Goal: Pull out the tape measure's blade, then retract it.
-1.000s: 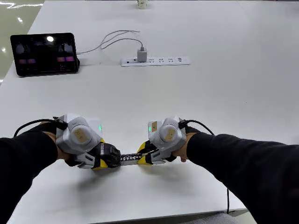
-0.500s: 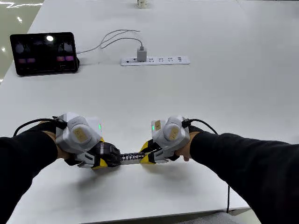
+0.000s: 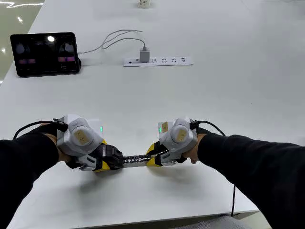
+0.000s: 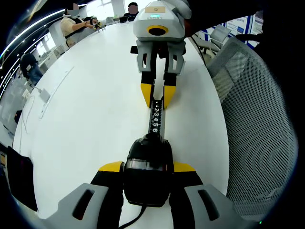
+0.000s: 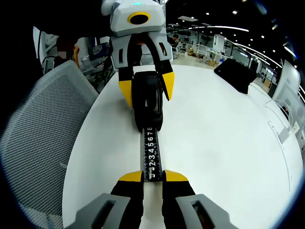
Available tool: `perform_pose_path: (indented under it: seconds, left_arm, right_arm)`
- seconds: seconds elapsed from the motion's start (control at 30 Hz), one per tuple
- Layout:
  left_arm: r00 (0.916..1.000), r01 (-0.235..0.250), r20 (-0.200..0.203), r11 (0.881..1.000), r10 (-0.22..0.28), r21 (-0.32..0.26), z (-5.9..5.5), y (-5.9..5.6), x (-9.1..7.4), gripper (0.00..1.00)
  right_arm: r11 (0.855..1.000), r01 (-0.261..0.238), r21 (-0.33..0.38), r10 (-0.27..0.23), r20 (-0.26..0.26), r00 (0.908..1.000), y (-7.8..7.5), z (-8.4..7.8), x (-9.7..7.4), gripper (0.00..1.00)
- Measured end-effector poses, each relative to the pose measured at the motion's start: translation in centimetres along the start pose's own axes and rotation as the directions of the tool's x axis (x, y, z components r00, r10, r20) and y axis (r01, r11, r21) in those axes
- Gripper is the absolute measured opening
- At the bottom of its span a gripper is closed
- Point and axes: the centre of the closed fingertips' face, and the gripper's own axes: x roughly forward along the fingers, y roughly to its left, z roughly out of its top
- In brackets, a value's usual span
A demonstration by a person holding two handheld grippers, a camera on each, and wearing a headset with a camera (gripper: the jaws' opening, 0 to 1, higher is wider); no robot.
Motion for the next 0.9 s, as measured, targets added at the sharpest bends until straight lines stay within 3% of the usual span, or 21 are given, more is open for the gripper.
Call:
perform_pose_path:
  seconds: [0.9]
  left_arm:
    - [1.0,-0.001,0.004,1.0,0.001,-0.002,-0.1,0.2,0.2,0.31]
  right_arm:
    - [1.0,-0.004,0.004,0.004,-0.012,0.9999,-0.1,-1.1,-0.9,0.1]
